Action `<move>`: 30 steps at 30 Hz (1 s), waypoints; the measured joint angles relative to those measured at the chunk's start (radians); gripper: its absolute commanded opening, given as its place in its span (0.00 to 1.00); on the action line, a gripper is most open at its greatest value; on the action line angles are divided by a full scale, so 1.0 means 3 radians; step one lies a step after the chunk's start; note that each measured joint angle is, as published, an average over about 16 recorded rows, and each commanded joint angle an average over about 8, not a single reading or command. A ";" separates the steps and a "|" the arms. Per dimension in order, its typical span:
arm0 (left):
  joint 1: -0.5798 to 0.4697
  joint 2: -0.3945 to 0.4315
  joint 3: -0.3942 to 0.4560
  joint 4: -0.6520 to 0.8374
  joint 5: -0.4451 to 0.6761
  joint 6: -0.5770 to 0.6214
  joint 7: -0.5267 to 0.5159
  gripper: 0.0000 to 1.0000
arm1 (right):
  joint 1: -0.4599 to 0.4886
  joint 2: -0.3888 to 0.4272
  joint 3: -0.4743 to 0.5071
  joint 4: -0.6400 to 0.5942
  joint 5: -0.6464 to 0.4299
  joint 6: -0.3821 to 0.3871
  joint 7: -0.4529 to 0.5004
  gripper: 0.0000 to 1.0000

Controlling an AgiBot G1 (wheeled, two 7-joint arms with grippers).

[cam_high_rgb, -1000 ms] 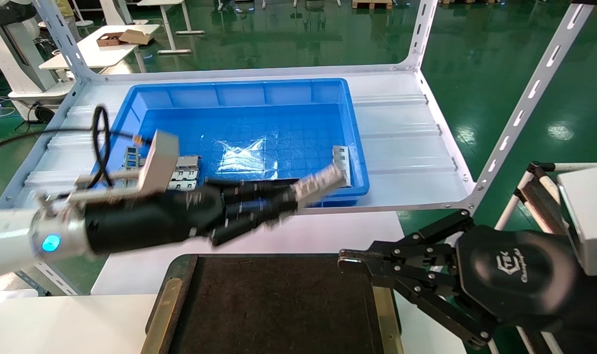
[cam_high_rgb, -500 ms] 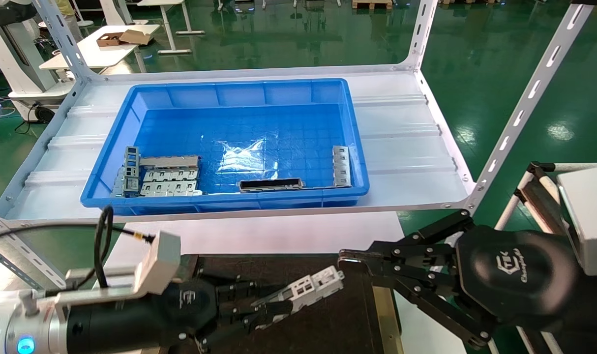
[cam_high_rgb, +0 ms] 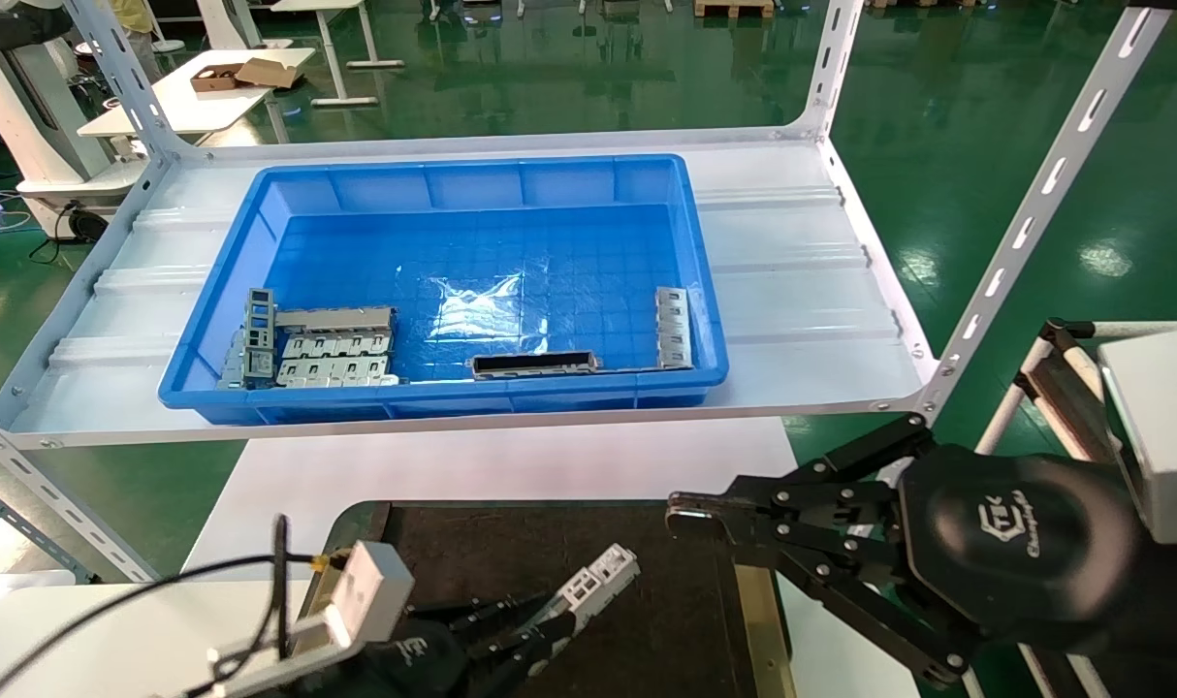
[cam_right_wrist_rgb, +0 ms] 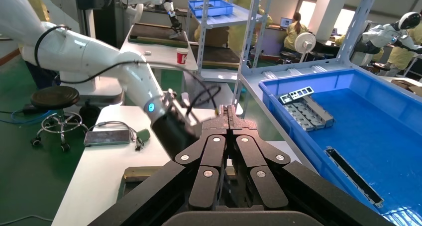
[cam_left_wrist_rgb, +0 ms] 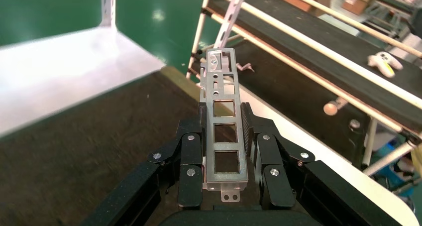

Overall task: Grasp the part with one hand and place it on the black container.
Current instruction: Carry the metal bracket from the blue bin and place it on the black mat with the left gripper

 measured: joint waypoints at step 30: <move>0.0366 0.0966 0.0577 0.0349 0.0795 -0.2245 -0.0892 0.00 | 0.0001 0.0002 -0.0006 0.0000 0.0004 0.0003 -0.0003 0.00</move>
